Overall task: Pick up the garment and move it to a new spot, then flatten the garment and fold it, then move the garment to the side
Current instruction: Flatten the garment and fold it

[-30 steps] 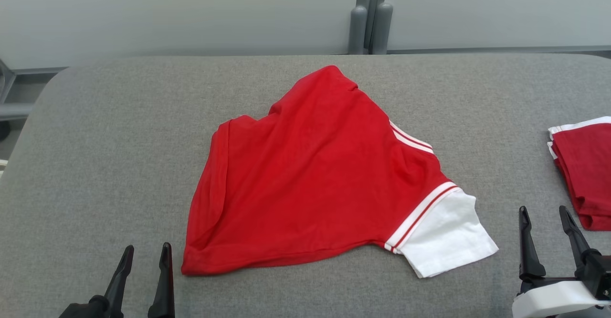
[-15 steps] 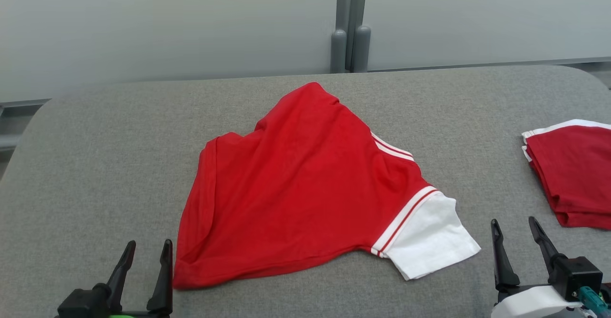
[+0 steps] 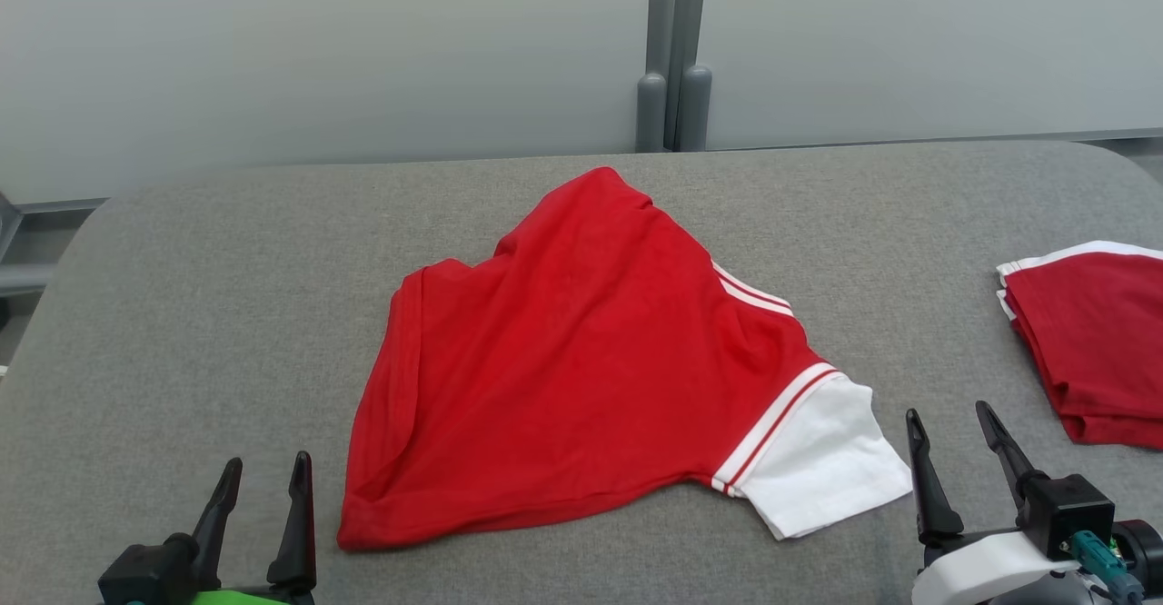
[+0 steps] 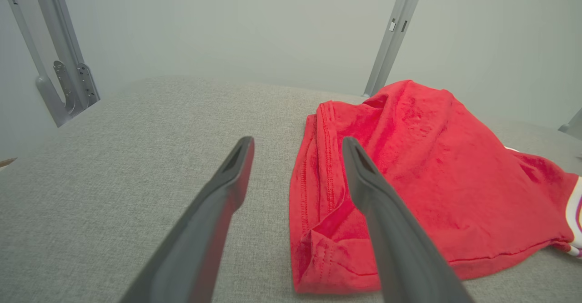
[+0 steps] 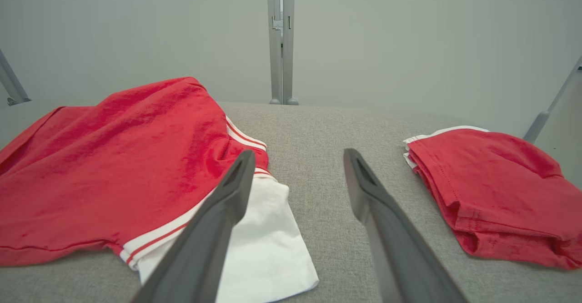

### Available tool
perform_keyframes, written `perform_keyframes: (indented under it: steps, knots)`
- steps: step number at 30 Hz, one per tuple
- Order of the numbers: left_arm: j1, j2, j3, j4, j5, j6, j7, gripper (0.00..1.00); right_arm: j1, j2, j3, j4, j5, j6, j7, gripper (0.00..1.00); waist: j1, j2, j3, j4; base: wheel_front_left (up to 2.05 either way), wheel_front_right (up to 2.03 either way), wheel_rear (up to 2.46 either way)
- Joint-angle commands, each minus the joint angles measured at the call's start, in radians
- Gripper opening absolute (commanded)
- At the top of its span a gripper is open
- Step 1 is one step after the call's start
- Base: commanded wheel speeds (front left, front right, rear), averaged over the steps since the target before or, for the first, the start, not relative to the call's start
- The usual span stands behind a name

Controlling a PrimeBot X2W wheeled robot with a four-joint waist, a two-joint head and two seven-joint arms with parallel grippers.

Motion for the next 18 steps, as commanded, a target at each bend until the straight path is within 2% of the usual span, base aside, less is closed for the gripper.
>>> perform_keyframes:
  steps: [1, 18]
  knots:
    - [-0.001, -0.001, 0.003, -0.001, 0.003, -0.003, 0.0, 1.0, 0.0, -0.003, -0.002, 0.001, -0.005, -0.001, -0.003, 1.0, 0.0001, 0.007, -0.006, 0.01, 0.0, 0.0, 0.0]
    - [0.009, -0.003, -0.001, -0.002, 0.01, -0.003, 0.0, 1.0, -0.003, -0.004, 0.002, -0.001, -0.006, -0.001, -0.003, 1.0, 0.0001, 0.007, -0.011, 0.037, 0.0, 0.0, 0.0]
